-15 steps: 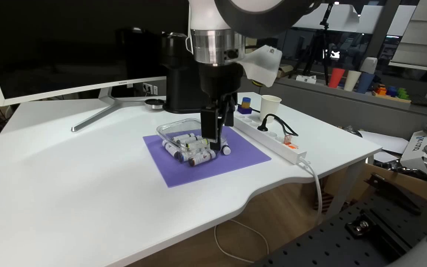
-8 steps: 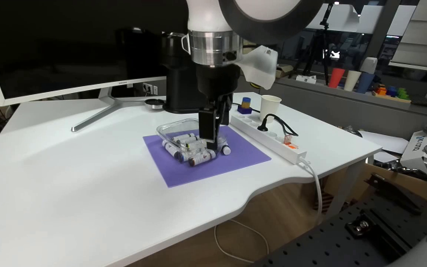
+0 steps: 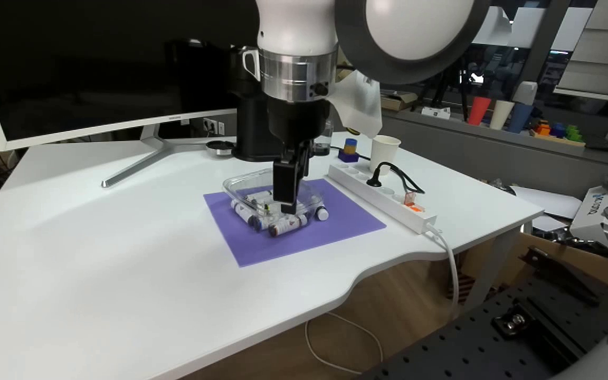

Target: Open the lid of the clear container

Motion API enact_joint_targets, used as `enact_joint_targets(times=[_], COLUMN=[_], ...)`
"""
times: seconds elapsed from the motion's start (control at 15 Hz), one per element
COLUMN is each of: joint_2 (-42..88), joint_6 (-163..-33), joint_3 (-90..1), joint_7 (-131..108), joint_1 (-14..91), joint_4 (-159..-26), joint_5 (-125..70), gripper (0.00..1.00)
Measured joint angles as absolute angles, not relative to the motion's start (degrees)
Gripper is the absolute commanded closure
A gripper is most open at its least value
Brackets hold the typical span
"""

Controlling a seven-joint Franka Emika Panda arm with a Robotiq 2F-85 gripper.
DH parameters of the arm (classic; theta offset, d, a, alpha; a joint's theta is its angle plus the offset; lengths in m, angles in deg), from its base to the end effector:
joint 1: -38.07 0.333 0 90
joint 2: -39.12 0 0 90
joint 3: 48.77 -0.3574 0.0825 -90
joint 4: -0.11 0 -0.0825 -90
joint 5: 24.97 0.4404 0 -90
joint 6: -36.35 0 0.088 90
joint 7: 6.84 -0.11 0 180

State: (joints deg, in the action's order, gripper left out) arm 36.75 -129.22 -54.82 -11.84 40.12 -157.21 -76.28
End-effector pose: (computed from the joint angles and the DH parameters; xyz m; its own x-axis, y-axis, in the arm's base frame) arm 0.3955 0.1024 0.1947 0.6101 0.7923 0.0033 0.7626 -0.5883 0.2691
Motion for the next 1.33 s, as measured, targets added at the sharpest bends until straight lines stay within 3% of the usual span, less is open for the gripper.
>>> enact_joint_targets(times=[0.6, 1.33], joint_2=[29.5, 20.5], joint_6=[-129.7, -130.7], joint_3=[-52.4, -52.4], joint_7=[-26.8, -35.3], joint_1=[40.4, 42.7], joint_4=[-150.7, -145.0], joint_5=[-96.7, -104.8], gripper=[0.0, 0.0])
